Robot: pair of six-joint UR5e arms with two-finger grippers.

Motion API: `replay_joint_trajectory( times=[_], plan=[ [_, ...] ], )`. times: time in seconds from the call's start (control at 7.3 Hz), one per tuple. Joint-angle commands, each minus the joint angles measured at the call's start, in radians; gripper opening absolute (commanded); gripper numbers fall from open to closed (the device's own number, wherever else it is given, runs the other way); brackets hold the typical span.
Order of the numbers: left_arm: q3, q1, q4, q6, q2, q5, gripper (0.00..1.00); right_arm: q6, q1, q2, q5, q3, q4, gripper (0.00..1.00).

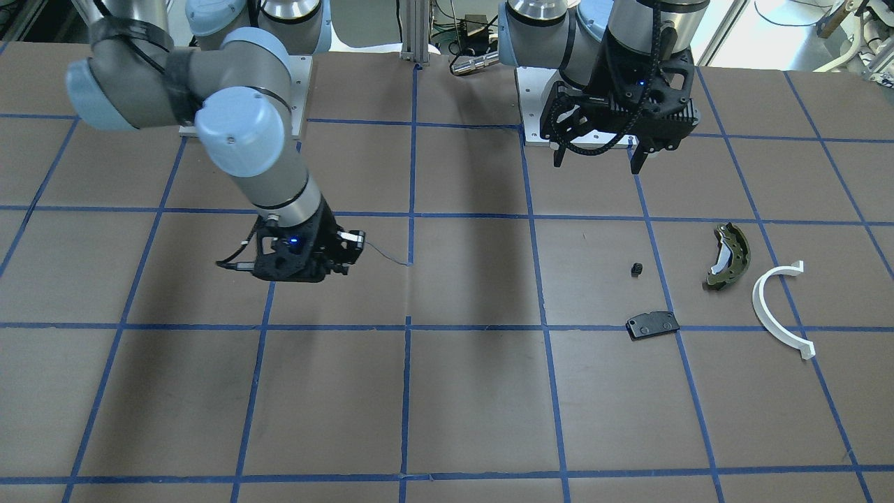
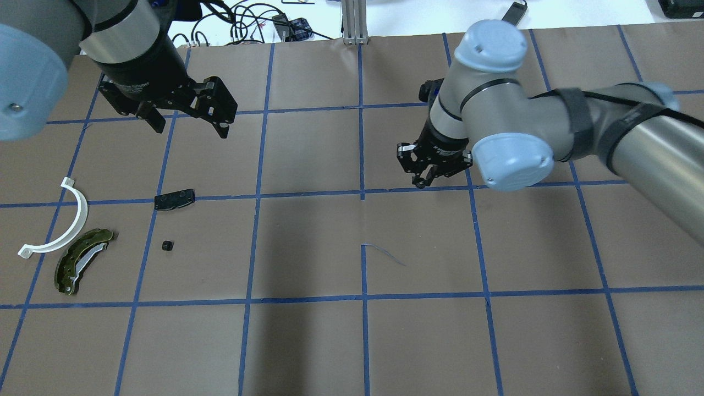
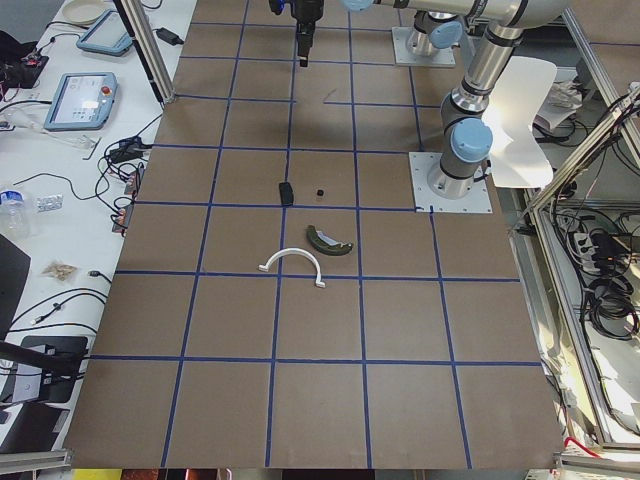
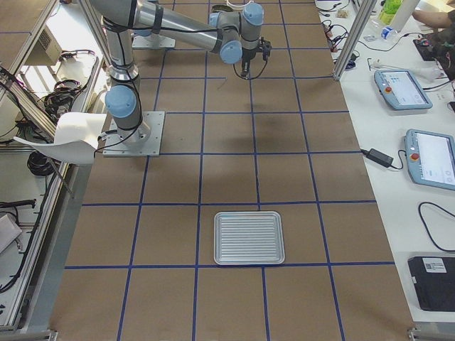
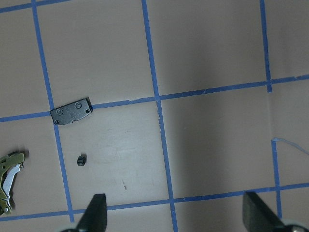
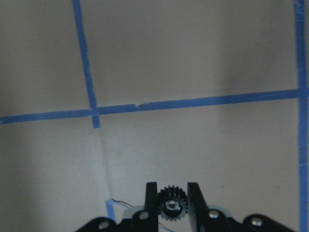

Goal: Place bearing gear from tray to pile

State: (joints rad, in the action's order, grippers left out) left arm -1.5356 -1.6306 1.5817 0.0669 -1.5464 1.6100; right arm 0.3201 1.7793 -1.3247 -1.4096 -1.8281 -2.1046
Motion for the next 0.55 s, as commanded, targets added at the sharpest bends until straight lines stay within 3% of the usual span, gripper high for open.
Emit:
replay_joint_trajectory(
  times=[0.0, 0.41],
  plan=[
    [-0.001, 0.0, 0.0, 0.001, 0.0, 0.002, 1.0, 0.19, 0.139, 0.096, 0.003, -0.003, -0.17, 0.0],
    [-0.001, 0.0, 0.0, 0.001, 0.0, 0.004, 1.0, 0.194, 0.227, 0.165, 0.004, -0.007, -0.202, 0.0]
  ],
)
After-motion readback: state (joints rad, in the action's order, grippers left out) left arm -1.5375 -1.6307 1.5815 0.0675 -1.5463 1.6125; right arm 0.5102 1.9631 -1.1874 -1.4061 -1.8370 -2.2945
